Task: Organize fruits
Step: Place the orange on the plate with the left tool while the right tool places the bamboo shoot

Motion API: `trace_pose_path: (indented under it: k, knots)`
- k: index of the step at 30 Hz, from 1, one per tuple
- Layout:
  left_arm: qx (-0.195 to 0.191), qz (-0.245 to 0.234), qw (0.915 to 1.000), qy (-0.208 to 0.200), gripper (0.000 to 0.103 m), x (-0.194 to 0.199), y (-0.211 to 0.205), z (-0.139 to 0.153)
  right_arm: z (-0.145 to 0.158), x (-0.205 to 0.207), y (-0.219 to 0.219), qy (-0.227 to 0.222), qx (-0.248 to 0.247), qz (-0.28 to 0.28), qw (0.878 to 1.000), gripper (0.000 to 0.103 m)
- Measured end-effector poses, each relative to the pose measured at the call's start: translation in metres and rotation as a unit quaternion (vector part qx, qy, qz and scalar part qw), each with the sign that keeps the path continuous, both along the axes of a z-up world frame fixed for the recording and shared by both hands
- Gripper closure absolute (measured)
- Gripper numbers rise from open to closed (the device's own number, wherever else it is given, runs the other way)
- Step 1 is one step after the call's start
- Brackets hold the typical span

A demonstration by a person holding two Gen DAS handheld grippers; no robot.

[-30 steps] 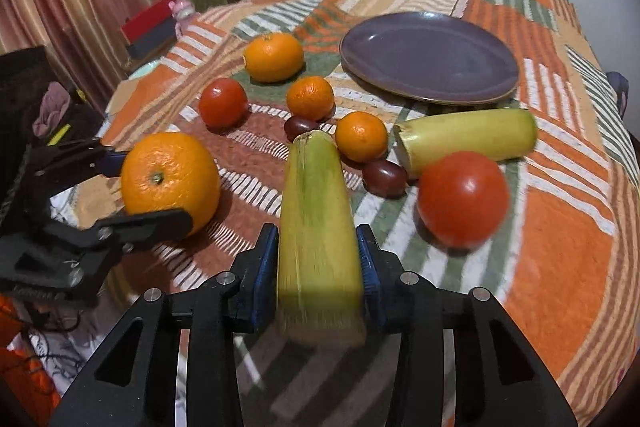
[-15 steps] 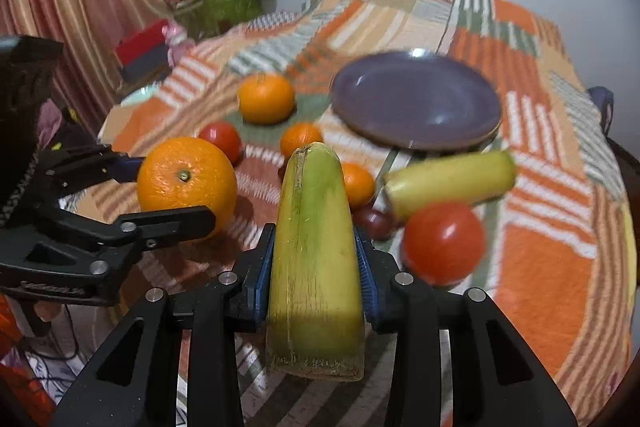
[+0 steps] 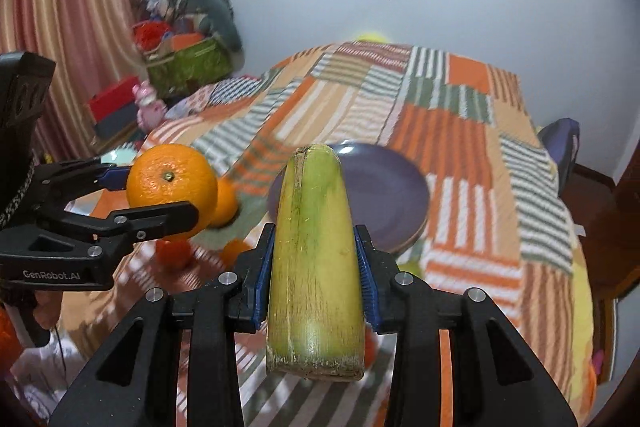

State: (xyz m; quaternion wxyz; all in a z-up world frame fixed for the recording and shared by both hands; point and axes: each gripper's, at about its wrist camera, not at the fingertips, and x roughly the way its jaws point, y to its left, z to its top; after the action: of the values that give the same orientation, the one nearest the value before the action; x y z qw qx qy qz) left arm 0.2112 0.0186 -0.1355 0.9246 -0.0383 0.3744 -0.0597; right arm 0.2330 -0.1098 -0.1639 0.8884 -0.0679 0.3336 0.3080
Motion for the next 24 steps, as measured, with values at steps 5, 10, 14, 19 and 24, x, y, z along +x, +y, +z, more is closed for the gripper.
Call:
trace_pose_path:
  k: [5, 10, 14, 19, 24]
  knots:
    - [-0.002, 0.003, 1.0, 0.002, 0.036, 0.032, 0.003, 0.0, 0.009, 0.023, -0.004, -0.014, 0.008, -0.019, 1.0, 0.069]
    - [0.01, 0.008, 0.9998, 0.014, 0.036, 0.065, 0.007, -0.007, 0.013, 0.044, -0.001, -0.026, 0.006, -0.027, 0.999, 0.069]
    - [0.01, 0.012, 0.9997, 0.021, 0.036, 0.085, 0.012, -0.013, 0.011, 0.062, 0.004, -0.026, 0.006, -0.029, 0.999, 0.069]
    - [0.005, 0.011, 0.9993, 0.035, 0.036, 0.108, 0.017, -0.022, 0.003, 0.087, 0.008, -0.017, 0.005, -0.03, 0.999, 0.069]
    - [0.015, 0.002, 0.9988, 0.046, 0.036, 0.127, 0.013, -0.033, -0.011, 0.108, 0.014, -0.001, -0.005, -0.031, 1.0, 0.069]
